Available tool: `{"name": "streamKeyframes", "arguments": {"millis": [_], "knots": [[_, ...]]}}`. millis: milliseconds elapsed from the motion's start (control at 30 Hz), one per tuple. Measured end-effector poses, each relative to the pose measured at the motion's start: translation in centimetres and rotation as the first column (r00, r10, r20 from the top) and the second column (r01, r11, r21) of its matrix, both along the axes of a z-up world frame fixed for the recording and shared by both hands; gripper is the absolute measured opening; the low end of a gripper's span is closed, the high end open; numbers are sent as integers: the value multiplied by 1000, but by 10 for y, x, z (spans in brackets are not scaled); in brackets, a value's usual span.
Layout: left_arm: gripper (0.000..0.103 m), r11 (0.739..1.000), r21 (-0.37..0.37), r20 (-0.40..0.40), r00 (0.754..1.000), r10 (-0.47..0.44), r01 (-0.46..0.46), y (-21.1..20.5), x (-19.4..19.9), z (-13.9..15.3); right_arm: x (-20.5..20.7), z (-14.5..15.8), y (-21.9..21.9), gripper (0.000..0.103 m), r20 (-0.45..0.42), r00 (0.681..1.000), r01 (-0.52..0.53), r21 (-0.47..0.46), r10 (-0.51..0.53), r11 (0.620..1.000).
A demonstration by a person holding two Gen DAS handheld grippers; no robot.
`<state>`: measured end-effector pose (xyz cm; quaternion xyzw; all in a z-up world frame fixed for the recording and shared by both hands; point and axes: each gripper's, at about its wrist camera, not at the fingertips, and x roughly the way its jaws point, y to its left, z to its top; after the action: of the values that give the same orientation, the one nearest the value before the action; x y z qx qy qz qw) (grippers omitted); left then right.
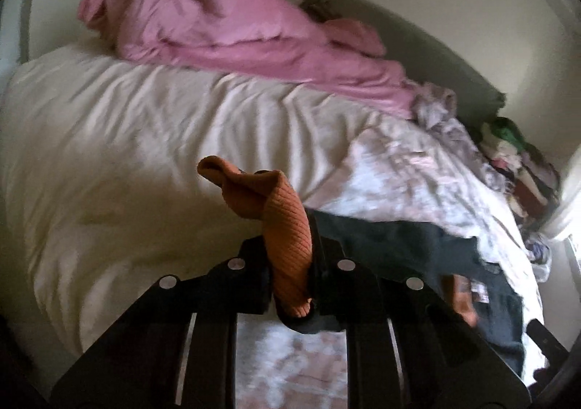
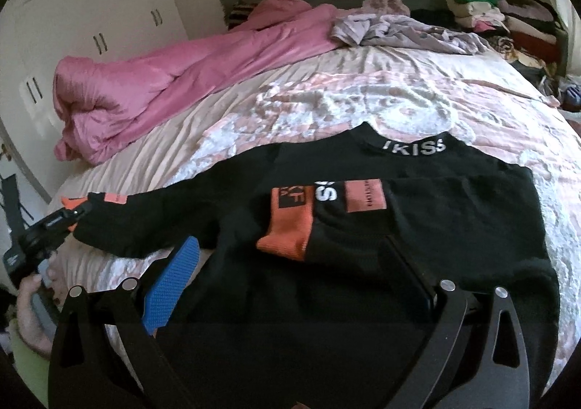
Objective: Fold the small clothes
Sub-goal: 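Carry the sleeve across the shirt with the left gripper and release it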
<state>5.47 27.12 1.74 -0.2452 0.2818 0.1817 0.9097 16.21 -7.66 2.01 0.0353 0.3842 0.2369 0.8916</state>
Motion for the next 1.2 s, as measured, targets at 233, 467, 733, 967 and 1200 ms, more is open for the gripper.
{"name": "streamKeyframes", "arguments": {"millis": [233,467,733,967,1200], "knots": [[8,991,26,74,989,-131,130,-49,11,32,-1,9,-25,98,19,999,48,20,-49,999],[8,962,35,89,958,-274,272,-107,38,44,-1,15,-59,98,26,992,119,49,-120,992],[8,916,35,78,913,-401,400,-165,64,37,0,15,-91,98,27,982,186,64,-188,980],[8,861,35,41,860,-508,507,-212,83,20,4,14,-122,98,20,965,259,76,-261,963],[8,807,8,-22,807,-590,590,-250,99,-5,8,10,-146,98,11,946,323,74,-324,944]]}}
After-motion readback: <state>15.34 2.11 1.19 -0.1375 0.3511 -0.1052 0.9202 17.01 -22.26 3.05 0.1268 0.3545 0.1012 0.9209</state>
